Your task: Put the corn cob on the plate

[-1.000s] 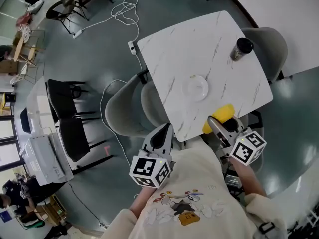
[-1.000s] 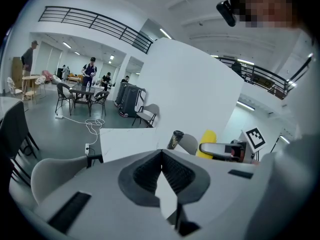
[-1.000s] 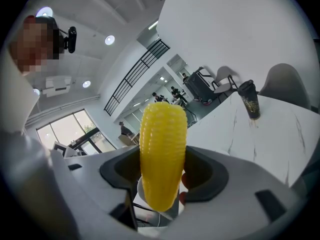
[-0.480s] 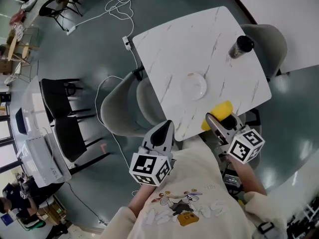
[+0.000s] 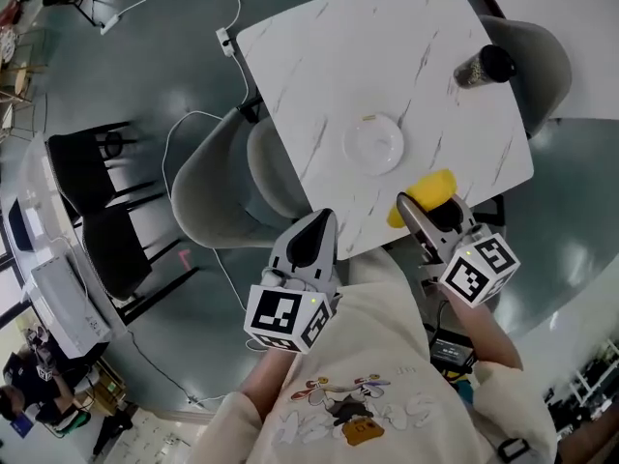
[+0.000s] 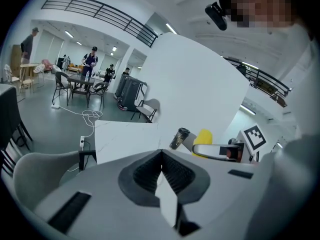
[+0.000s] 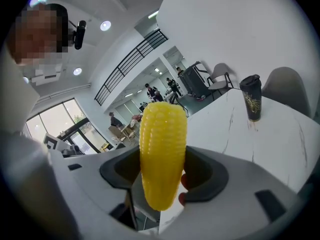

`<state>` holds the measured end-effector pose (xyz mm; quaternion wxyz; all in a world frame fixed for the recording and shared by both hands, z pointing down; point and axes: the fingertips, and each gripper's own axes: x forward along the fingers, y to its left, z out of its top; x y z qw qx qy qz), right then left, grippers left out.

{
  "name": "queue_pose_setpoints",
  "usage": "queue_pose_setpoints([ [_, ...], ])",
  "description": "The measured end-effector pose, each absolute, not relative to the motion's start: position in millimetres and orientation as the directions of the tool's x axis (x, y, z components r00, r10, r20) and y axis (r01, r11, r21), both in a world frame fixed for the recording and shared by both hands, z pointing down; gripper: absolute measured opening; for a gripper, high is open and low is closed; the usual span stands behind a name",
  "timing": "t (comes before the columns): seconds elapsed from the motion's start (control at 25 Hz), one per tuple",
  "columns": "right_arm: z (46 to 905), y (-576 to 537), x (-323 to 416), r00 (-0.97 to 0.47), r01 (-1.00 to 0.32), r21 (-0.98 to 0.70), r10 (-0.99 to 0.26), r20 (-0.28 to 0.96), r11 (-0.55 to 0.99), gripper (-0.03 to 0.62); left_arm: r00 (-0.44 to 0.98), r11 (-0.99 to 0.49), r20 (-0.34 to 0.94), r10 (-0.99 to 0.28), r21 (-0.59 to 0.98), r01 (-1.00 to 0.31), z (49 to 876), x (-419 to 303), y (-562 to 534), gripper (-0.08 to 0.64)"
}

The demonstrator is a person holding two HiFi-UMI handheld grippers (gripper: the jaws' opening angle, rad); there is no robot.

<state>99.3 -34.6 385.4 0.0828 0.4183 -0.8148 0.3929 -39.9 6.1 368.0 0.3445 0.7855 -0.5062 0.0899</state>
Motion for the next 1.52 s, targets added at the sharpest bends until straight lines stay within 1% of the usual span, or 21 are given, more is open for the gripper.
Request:
queue_pose_setpoints([
  [0.28,415,-51,94,-0.619,-0.775,-0.516,-0.603,0.503,0.365,0.255,0.464,-0.225,0.513,-0.722,0.46,-0.859,407,-46,-12,0.006],
  [0.52,443,-66,94,-0.603,-0.793,-0.48,-0.595,0.531,0.376,0.255,0.471,-0.237,0.529,-0.706,0.45,-0.861,433,-39,-24,0.006],
  [1.04,506,-81,80,-0.601,-0.799,-0.413,-0.544,0.586,0.437,0.255,0.447,-0.213,0.59,-0.673,0.424,-0.88,501,-43,-30,0.006],
  [1.4,552,-88,82,-0.548,-0.83,-0.353,-0.516,0.658,0.431,0.255,0.437,-0.196,0.604,-0.666,0.424,-0.884,533,-44,-34,0.006],
  [1.52,563,-87,81,-0.547,-0.83,-0.36,-0.496,0.674,0.427,0.255,0.441,-0.198,0.605,-0.663,0.426,-0.883,538,-42,-33,0.006],
])
